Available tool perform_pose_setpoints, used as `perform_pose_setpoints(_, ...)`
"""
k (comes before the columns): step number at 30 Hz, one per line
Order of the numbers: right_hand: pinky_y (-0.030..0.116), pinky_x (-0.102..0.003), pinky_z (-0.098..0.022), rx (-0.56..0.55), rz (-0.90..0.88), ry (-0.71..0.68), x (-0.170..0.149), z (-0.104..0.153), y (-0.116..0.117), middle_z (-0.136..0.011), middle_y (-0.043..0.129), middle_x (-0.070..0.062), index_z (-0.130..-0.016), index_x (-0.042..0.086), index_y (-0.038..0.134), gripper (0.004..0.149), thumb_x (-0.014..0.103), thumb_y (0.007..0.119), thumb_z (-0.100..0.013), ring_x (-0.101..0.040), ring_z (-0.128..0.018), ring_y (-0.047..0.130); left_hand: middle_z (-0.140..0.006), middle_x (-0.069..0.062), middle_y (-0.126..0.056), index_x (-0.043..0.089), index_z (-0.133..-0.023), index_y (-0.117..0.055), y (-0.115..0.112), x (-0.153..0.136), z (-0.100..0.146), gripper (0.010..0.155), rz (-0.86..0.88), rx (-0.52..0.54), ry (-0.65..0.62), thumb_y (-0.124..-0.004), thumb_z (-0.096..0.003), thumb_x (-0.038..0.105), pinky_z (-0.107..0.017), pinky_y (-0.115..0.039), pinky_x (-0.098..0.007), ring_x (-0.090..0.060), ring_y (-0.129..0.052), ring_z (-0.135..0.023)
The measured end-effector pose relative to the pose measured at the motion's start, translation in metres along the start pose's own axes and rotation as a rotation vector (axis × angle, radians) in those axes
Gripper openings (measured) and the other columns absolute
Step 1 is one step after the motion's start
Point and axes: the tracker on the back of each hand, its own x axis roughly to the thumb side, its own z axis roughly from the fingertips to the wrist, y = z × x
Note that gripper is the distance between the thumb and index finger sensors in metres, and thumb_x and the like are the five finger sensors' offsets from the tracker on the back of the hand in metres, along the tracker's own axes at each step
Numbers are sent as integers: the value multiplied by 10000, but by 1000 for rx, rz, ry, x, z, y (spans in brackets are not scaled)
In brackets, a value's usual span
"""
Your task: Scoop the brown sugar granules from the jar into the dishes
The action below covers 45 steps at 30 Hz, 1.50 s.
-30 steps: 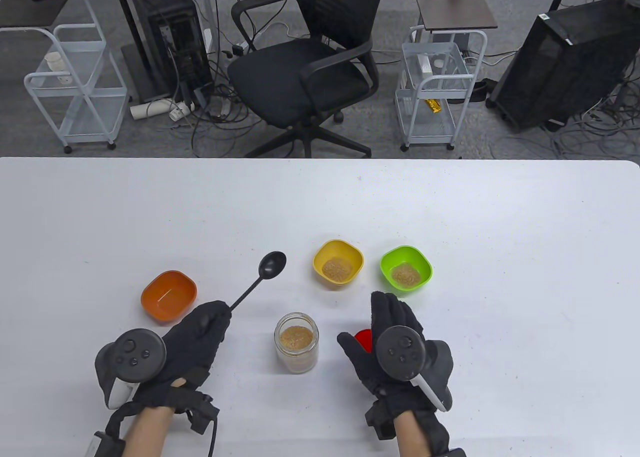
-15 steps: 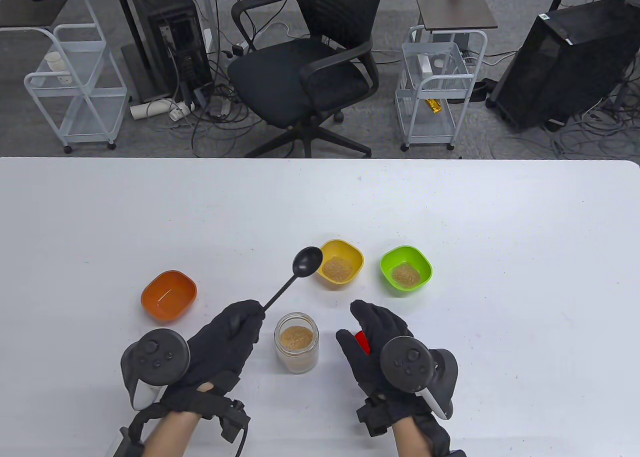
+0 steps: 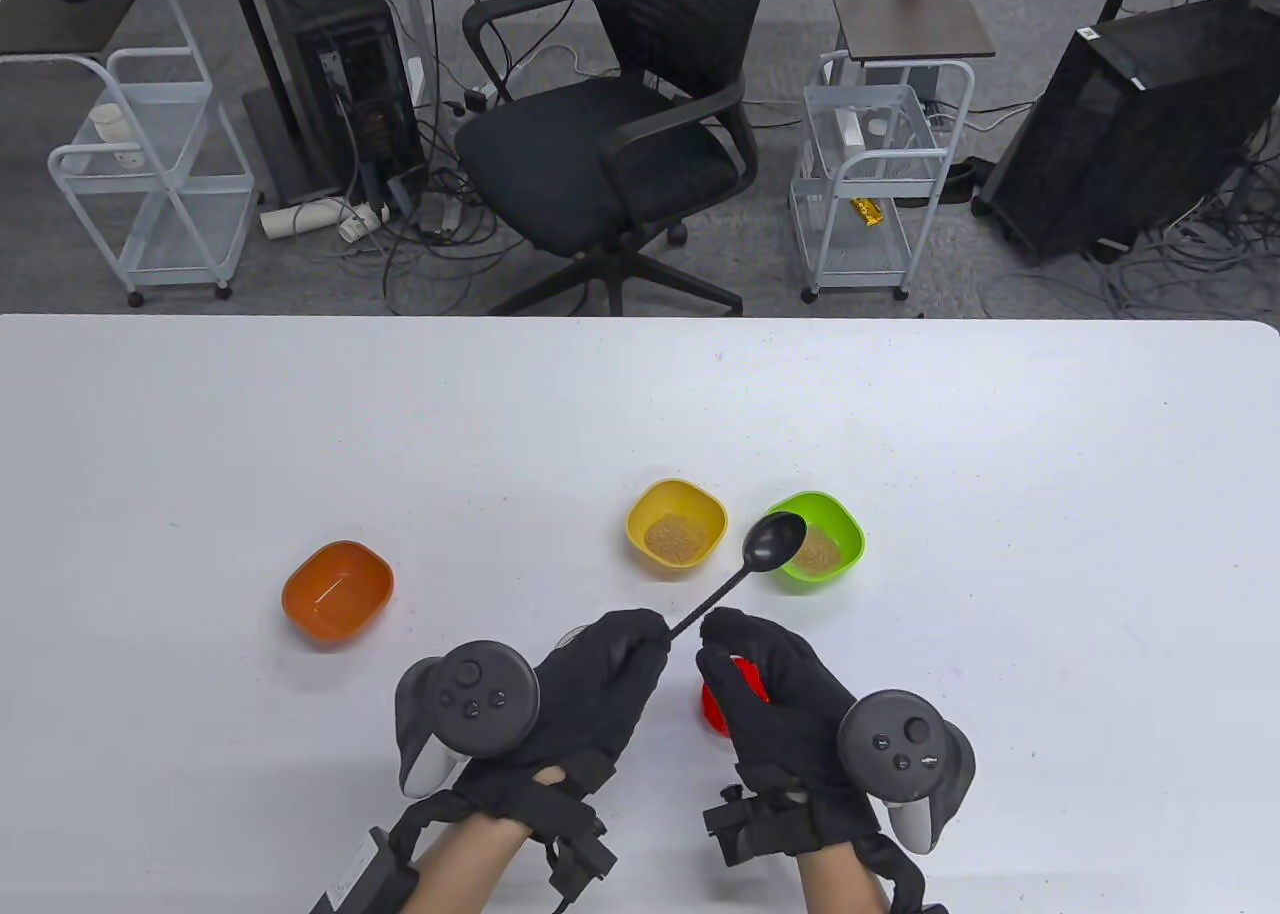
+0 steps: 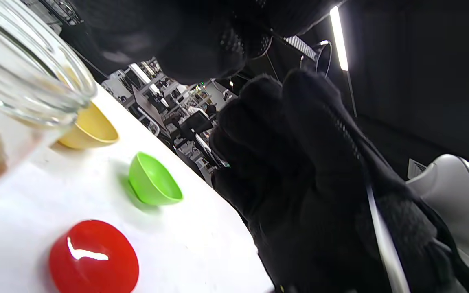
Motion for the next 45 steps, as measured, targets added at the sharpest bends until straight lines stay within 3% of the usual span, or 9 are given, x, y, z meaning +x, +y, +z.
perform_pose_setpoints(16,692,-604,-684,-35,-197,54,-8,0,-6,-850,932,41,-837,303,853,400,495,832,-487,-347,-877,876,-983,-62,-787,121,-1082,-588,-23,13,-8,482,-140,-78,-21,-614,-678,382,-602,-869,-449,-230,-976,-695)
perform_pose_setpoints(20,678,-614,-691,-48,-313,43,-11,-1,-10,-866,919,38,-825,314,856,368,465,851,-489,-360,-896,855,-1080,-118,-690,115,-1114,-534,-21,17,-2,544,-213,-65,-68,-640,-673,416,-675,-795,-516,-313,-908,-842)
perform_pose_setpoints(25,670,-649,-701,-59,-411,20,-14,-1,-17,-933,906,-21,-877,297,792,379,442,800,-526,-412,-927,850,-1173,-186,-534,91,-1150,-482,-3,26,12,638,-343,30,-150,-650,-663,468,-757,-646,-599,-434,-700,-1017)
perform_pose_setpoints(30,757,-672,-670,-50,-361,-34,-10,-2,-15,-870,991,-37,-916,318,705,385,426,721,-547,-392,-865,961,-1213,-168,-484,112,-1169,-462,14,24,23,665,-526,47,-168,-655,-654,486,-788,-543,-658,-454,-570,-1120)
perform_pose_setpoints(33,806,-648,-644,-72,-320,-45,-9,-1,-15,-744,1050,21,-926,302,682,393,411,703,-549,-333,-783,1036,-1236,-160,-447,123,-1178,-448,23,14,28,682,-617,44,-147,-656,-648,499,-797,-490,-682,-464,-500,-1162)
perform_pose_setpoints(38,830,-621,-624,-102,-300,-29,-10,-1,-16,-678,1010,69,-943,287,658,410,406,688,-552,-308,-753,1033,-1277,-127,-351,156,-1196,-408,43,-12,38,716,-748,27,-71,-651,-638,532,-815,-359,-694,-448,-330,-1215)
perform_pose_setpoints(45,816,-577,-622,-95,-247,-27,-12,-2,-12,-759,865,64,-988,348,587,443,355,677,-554,-316,-795,934,-1301,-95,-262,205,-1209,-382,68,-47,58,722,-749,82,22,-645,-631,548,-823,-229,-692,-409,-185,-1233)
